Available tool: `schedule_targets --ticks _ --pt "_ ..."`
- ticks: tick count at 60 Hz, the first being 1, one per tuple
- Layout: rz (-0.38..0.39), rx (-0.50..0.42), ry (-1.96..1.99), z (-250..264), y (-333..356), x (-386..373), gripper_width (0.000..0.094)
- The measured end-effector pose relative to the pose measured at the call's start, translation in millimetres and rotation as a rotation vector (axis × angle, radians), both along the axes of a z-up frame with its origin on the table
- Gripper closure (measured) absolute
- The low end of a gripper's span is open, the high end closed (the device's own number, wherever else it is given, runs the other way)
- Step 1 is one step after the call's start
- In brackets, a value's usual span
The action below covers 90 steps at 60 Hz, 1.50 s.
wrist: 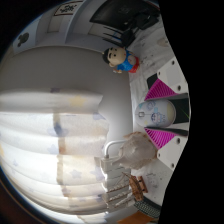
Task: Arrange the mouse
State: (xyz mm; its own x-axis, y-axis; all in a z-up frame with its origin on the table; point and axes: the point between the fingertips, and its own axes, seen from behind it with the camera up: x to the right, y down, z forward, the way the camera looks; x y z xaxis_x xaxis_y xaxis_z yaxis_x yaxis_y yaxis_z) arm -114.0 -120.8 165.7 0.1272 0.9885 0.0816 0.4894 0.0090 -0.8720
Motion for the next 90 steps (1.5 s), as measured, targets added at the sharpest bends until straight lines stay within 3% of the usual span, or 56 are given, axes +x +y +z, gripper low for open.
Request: schedule_targets --ticks 8,16,22,26,28,30,40,56,71,90 --pt "0.016 -0.024 -0.067 -74 69 -22 0.0523" --pt "0.081 -0.056 -0.161 -153 88 -25 0.0523" --pt "0.109 -0.101 -0.22 -185 91 -19 0.049" --pt "0.132 -0.115 -0.203 -183 87 -19 0.0401" --pt "0.153 -0.135 -0.21 -182 81 -18 0.027" --pt "0.165 -0.151 -0.214 -178 79 -16 0.0083" --pt "0.123 -0.086 -0.228 -123 93 17 0.0086" --pt "0.096 -0.085 -0.323 -43 101 149 0.0093" --pt "0.058 -0.085 -0.319 -29 118 192 0.0092" --pt "0.097 -0.069 -0.304 -31 116 189 0.0094"
